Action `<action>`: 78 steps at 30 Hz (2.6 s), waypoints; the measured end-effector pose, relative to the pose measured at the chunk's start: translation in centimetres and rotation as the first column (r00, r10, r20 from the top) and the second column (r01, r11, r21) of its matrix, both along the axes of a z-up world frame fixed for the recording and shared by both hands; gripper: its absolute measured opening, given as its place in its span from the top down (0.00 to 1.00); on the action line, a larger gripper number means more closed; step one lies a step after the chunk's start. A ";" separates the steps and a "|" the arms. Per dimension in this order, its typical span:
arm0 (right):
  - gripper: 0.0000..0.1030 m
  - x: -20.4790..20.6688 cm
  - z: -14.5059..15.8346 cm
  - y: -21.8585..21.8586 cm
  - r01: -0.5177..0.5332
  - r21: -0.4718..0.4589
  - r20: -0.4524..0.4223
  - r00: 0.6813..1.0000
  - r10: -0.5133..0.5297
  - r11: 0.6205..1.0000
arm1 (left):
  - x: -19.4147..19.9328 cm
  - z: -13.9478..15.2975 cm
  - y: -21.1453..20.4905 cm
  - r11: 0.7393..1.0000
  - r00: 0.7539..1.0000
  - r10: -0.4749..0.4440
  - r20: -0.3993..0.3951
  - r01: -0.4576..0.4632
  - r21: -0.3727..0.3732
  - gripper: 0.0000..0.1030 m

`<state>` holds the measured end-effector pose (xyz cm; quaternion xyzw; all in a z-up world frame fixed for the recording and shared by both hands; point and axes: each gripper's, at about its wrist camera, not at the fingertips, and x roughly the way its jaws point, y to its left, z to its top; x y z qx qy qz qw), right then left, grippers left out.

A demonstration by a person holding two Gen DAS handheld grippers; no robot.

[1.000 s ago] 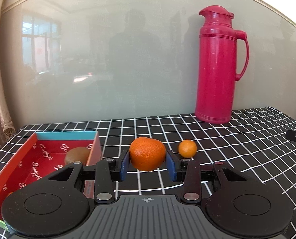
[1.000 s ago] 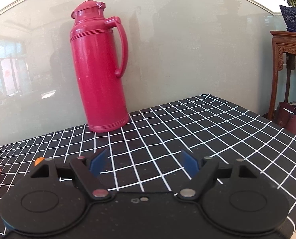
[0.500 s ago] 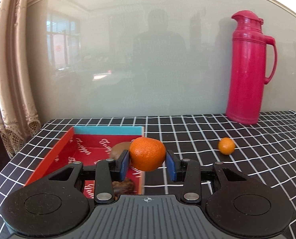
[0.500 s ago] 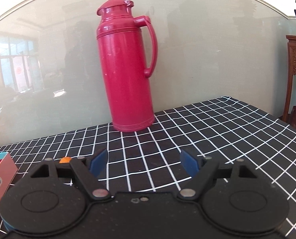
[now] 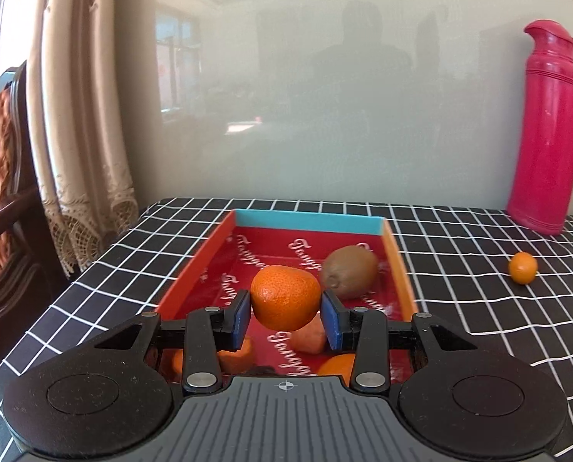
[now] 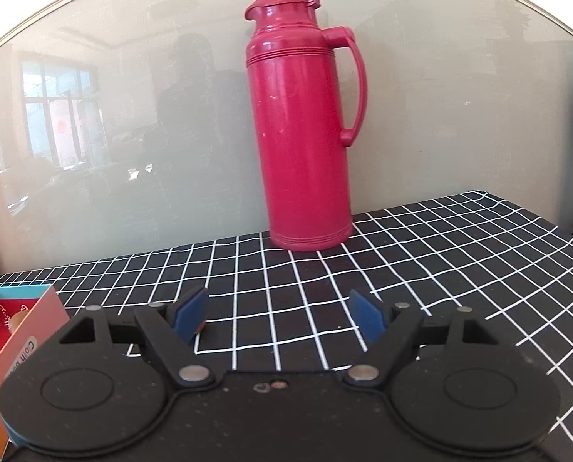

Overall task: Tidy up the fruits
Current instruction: 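Carry the mandarin with the left gripper into the red box and release, then reach the right gripper to the last small mandarin, then close the right gripper on the last mandarin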

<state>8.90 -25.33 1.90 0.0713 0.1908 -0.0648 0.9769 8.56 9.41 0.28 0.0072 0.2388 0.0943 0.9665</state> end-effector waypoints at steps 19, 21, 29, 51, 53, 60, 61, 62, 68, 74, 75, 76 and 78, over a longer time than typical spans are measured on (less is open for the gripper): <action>0.21 0.6 -0.1 2.6 -0.054 -0.031 -0.006 0.999 0.054 0.998 | -1.6 0.5 2.4 0.995 0.989 0.099 0.109 -0.102 0.014 0.00; 0.20 0.6 -0.1 2.5 -0.051 -0.033 -0.006 0.999 0.051 0.998 | -1.6 0.5 2.4 0.995 0.988 0.100 0.116 -0.103 0.018 0.00; 0.19 0.6 -0.5 3.0 -0.071 -0.049 -0.010 0.997 0.071 0.996 | -1.7 0.6 2.5 0.992 0.985 0.115 0.130 -0.120 0.031 0.00; 0.19 4.1 -2.8 5.3 -0.173 -0.147 -0.039 0.985 0.169 0.974 | -1.5 -1.2 7.4 0.961 0.950 0.274 0.149 -0.275 -0.013 0.00; 0.20 4.8 -3.1 5.7 -0.183 -0.155 -0.050 0.983 0.177 0.971 | -1.5 -1.3 7.9 0.958 0.946 0.286 0.151 -0.288 -0.010 0.00; 0.20 7.1 -3.9 7.2 -0.207 -0.165 -0.083 0.977 0.195 0.964 | -1.8 -1.4 10.0 0.934 0.922 0.353 0.158 -0.357 -0.002 0.00; 0.20 7.3 -4.0 7.3 -0.210 -0.166 -0.087 0.976 0.197 0.964 | -1.8 -1.5 10.3 0.931 0.920 0.360 0.156 -0.364 -0.003 0.00; 0.20 7.6 -4.1 7.5 -0.212 -0.167 -0.091 0.976 0.199 0.963 | -1.8 -1.5 10.7 0.927 0.916 0.371 0.152 -0.374 -0.003 0.00; 0.26 9.6 -4.7 7.8 -0.220 -0.159 -0.132 0.971 0.200 0.962 | -2.0 -2.0 12.8 0.888 0.881 0.453 0.136 -0.459 0.011 0.00; 0.34 11.2 -5.5 7.9 -0.202 -0.150 -0.186 0.967 0.173 0.968 | -2.5 -2.3 14.5 0.878 0.871 0.477 0.116 -0.479 -0.012 0.00; 0.35 11.4 -5.5 7.8 -0.198 -0.145 -0.189 0.967 0.170 0.969 | -2.5 -2.3 14.6 0.878 0.871 0.476 0.117 -0.478 -0.013 0.00; 0.35 11.6 -5.6 7.7 -0.197 -0.139 -0.196 0.966 0.168 0.971 | -2.6 -2.4 14.7 0.879 0.873 0.474 0.114 -0.476 -0.014 0.00; 0.35 11.8 -5.7 7.5 -0.198 -0.124 -0.215 0.962 0.169 0.972 | -2.7 -2.5 14.9 0.880 0.874 0.472 0.110 -0.474 -0.015 0.00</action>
